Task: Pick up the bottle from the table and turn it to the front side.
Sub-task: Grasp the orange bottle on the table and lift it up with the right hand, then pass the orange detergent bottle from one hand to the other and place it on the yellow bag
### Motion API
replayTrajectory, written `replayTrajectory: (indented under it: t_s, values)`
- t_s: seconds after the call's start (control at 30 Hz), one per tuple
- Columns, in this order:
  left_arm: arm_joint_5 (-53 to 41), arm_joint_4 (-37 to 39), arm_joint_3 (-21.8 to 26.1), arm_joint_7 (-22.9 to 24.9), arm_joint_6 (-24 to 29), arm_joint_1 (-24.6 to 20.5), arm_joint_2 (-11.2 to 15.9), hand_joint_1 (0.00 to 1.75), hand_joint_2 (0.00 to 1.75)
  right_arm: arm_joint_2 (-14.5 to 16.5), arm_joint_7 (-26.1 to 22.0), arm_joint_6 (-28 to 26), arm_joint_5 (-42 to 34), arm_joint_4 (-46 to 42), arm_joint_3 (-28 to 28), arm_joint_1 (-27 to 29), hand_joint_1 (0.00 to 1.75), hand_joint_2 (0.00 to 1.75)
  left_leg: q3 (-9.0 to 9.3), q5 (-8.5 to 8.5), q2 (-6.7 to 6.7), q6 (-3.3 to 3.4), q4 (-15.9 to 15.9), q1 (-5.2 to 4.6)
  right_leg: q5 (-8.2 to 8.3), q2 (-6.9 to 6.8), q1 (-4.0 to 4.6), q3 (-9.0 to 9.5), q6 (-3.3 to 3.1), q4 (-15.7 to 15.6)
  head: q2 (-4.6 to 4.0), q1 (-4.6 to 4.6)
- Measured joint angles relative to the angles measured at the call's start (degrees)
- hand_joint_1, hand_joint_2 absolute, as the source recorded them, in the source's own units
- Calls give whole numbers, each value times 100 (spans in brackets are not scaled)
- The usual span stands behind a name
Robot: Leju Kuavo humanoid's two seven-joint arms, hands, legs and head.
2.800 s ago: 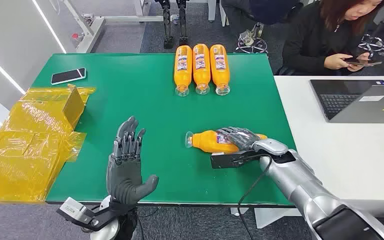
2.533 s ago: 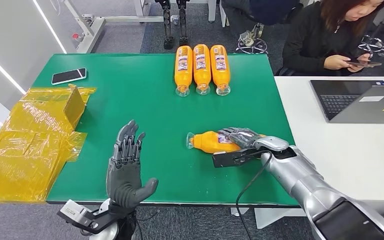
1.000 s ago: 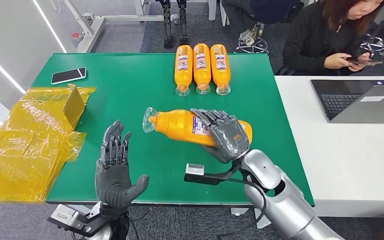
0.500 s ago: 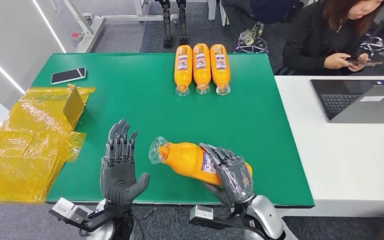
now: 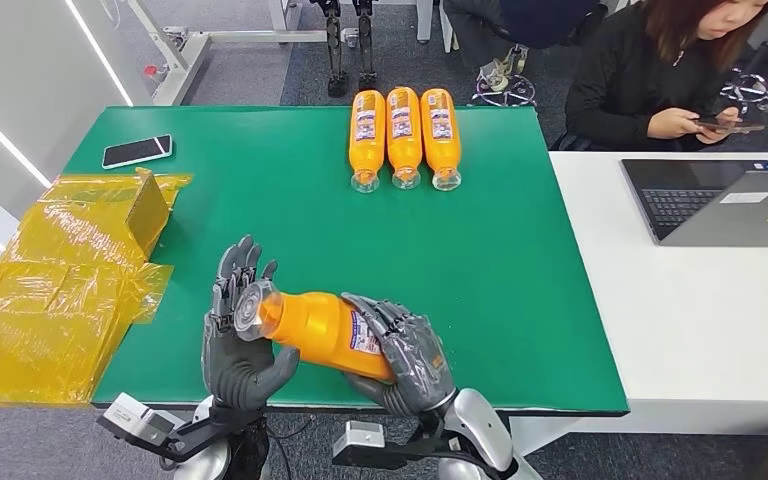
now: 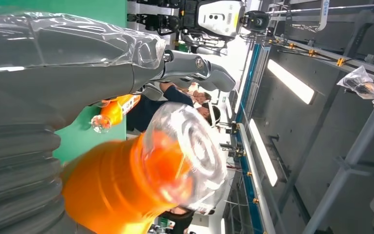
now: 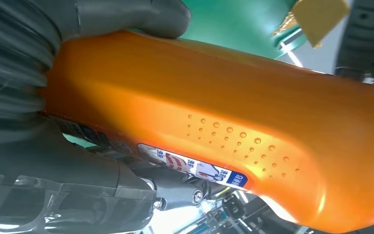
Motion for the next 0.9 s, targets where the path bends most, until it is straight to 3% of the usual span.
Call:
replayTrajectory:
  t_s: [0.33, 0.83, 0.9]
  values:
    - [-56, -95, -42, 1, 137, -28, 5, 0, 175, 436, -226, 70, -370, 522, 187, -427, 175, 175, 0, 0, 0, 0, 0, 0, 0, 0, 0, 0, 0, 0, 0, 0]
    - [-53, -221, -29, 4, 269, -13, 35, 3, 175, 722, -603, 363, -886, 1086, 596, -655, 175, 175, -1, 0, 0, 0, 0, 0, 0, 0, 0, -1, 0, 0, 0, 0]
    - [-45, -221, -2, 4, 274, -5, 43, 85, 175, 741, -627, 367, -920, 1157, 664, -683, 175, 175, -1, 0, 0, 0, 0, 0, 0, 0, 0, -1, 0, 0, 0, 0]
